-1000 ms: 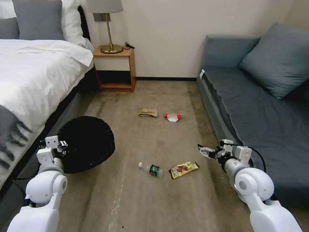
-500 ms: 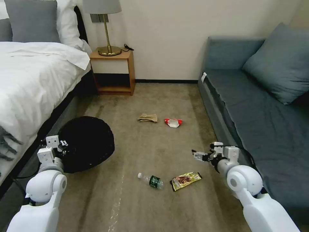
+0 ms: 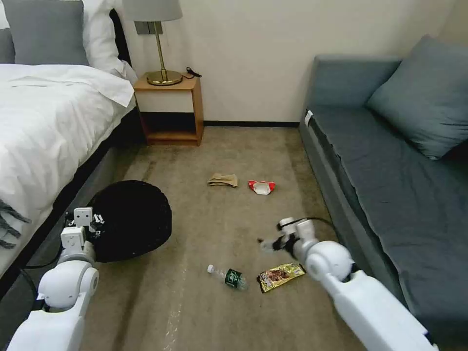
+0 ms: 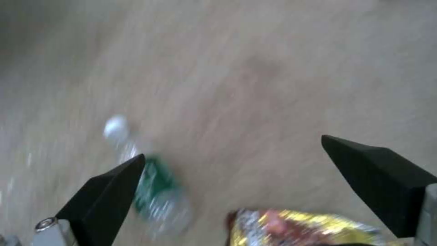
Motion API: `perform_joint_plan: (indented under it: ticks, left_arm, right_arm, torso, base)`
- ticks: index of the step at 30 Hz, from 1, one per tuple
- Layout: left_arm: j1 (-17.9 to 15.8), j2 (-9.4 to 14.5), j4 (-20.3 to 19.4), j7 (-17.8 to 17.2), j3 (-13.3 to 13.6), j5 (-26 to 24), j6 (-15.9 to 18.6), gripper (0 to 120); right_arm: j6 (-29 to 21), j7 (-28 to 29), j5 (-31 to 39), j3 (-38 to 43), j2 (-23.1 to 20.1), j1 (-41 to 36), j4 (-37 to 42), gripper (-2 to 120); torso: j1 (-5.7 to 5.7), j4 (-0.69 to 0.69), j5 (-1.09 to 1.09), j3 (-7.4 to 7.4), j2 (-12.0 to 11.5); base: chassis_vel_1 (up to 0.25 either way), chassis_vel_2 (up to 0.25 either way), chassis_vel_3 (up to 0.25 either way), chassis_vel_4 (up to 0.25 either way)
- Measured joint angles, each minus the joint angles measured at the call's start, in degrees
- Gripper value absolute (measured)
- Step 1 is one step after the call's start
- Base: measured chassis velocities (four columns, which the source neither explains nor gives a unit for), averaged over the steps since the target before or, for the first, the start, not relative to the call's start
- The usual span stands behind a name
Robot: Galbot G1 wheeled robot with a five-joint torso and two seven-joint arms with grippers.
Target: Pick up the trash bin, then pick up the garbage on the floor and place it into the trash bin.
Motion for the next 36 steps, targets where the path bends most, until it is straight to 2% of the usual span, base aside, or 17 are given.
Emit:
perform_joint_plan:
  ticks: [5, 9, 14, 22, 26, 28, 29, 33, 34, 36]
  left_arm:
    - [0.86, -0.29, -1.85, 0.05, 0.56, 0.23, 0.35, 3]
    - [2.17, 0.17, -5.68, -0.07, 2.0, 1.64, 1.57, 3]
    - [2.72, 0.22, -6.8, -0.27, 2.19, 2.65, 1.87, 3]
    - [5.8, -0.87, -7.66, -0.08, 1.17, 3.33, 0.99, 3]
    - [6.66, -1.16, -8.0, 0.01, 0.8, 3.45, 0.76, 3]
    - [6.87, -1.19, -8.41, 0.03, 0.53, 3.45, 0.75, 3]
    - [6.87, -1.19, -8.41, 0.03, 0.53, 3.45, 0.75, 3]
    - [7.39, -0.57, -9.07, 0.09, 0.31, 3.43, 0.75, 3]
    - [7.39, -0.57, -9.07, 0.09, 0.31, 3.43, 0.75, 3]
    - [7.58, -0.55, -9.25, 0.14, 0.28, 3.46, 0.75, 3]
  right_arm:
    - [0.0, -2.4, -3.6, -6.58, 2.5, 1.91, -4.6, 100]
    - [0.0, -3.8, -8.0, -11.68, 5.23, 2.79, -9.48, 100]
    - [0.01, -3.82, -10.58, -13.5, 7.64, 3.14, -12.77, 100]
    - [0.03, -2.54, -11.93, -14.35, 11.34, 5.73, -17.37, 100]
    - [0.03, -2.99, -12.68, -14.68, 12.19, 6.19, -18.61, 91]
    - [0.03, -3.51, -13.52, -14.74, 12.64, 6.14, -19.25, 81]
    - [0.03, -3.51, -13.52, -14.74, 12.64, 6.14, -19.25, 81]
    - [0.03, -3.79, -13.71, -14.14, 12.86, 5.88, -18.88, 63]
    - [0.03, -3.79, -13.71, -14.14, 12.86, 5.88, -18.88, 63]
    - [0.03, -3.69, -13.67, -13.65, 12.65, 5.63, -18.41, 53]
  torso:
    - [0.0, 0.0, 0.0, 0.0, 0.0]
    - [0.0, -0.01, 0.01, 0.0, 0.0]
    - [0.0, -0.01, 0.01, 0.0, 0.0]
    - [0.0, 0.01, 0.01, 0.0, 0.01]
    - [0.0, 0.01, 0.01, 0.0, 0.01]
    - [0.0, 0.0, 0.01, 0.0, 0.01]
    - [0.0, 0.0, 0.01, 0.0, 0.01]
    - [0.0, 0.0, 0.02, 0.0, 0.01]
    - [0.0, 0.0, 0.02, 0.0, 0.01]
    - [0.0, 0.0, 0.02, 0.0, 0.01]
  base:
    - [0.0, 0.0, 0.0, 0.0]
    - [0.0, 0.0, 0.0, 0.0]
    - [0.0, 0.0, 0.0, 0.0]
    - [0.0, 0.0, 0.0, 0.0]
    - [0.0, 0.0, 0.0, 0.0]
    - [0.0, 0.0, 0.0, 0.0]
    - [0.0, 0.0, 0.0, 0.0]
    - [0.0, 0.0, 0.0, 0.0]
    - [0.0, 0.0, 0.0, 0.0]
    - [0.0, 0.0, 0.0, 0.0]
